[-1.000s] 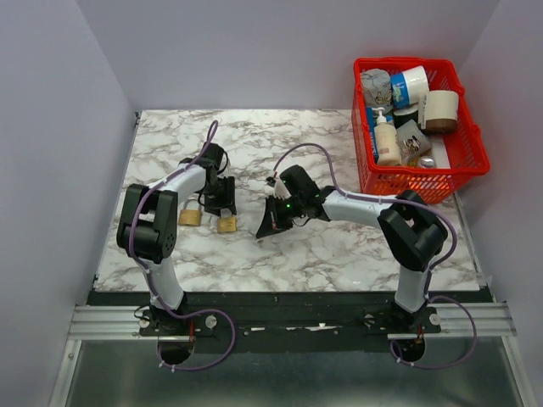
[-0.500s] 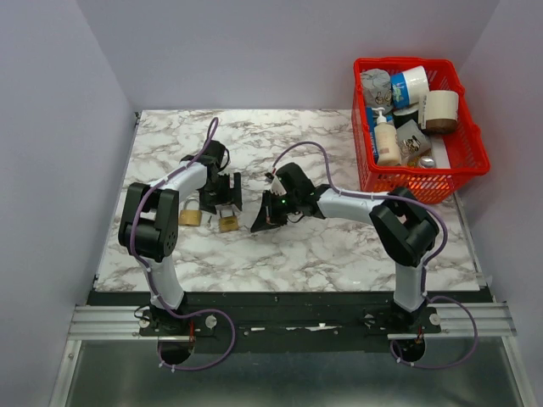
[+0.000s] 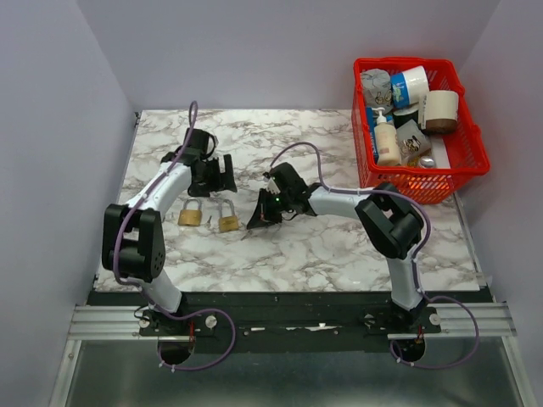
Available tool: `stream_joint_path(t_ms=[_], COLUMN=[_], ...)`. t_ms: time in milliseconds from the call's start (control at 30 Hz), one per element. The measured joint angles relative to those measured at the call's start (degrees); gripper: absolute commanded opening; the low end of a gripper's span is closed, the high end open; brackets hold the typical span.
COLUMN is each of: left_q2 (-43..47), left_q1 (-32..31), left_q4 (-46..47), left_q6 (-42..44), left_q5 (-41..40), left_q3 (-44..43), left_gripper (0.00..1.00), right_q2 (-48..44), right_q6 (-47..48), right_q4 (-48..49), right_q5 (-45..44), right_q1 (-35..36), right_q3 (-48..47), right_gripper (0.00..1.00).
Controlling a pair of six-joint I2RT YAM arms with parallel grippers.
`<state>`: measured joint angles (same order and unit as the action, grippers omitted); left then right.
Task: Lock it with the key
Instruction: Place the key at the center of the board.
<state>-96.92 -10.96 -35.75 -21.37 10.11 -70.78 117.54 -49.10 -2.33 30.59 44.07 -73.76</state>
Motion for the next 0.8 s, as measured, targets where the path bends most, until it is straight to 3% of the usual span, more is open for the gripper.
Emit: stream_joint_path(t_ms=[333, 800], left_q2=[11.3, 14.0], left_q1=[4.9, 8.2], left_q4=[2.7, 3.5], left_q6=[-1.7, -3.5], left_q5=[2.4, 5.3], left_q3=[0.0, 2.7], left_gripper=[0.99, 0.99], right_q2=[4.6, 6.0], right_q6=[-0.4, 1.3], right_q4=[0.9, -0.3], right_q5=[-1.5, -2.9], right_q1=[-1.6, -4.4], right_q3=[-4.8, -6.6], right_gripper=[0.01, 0.04])
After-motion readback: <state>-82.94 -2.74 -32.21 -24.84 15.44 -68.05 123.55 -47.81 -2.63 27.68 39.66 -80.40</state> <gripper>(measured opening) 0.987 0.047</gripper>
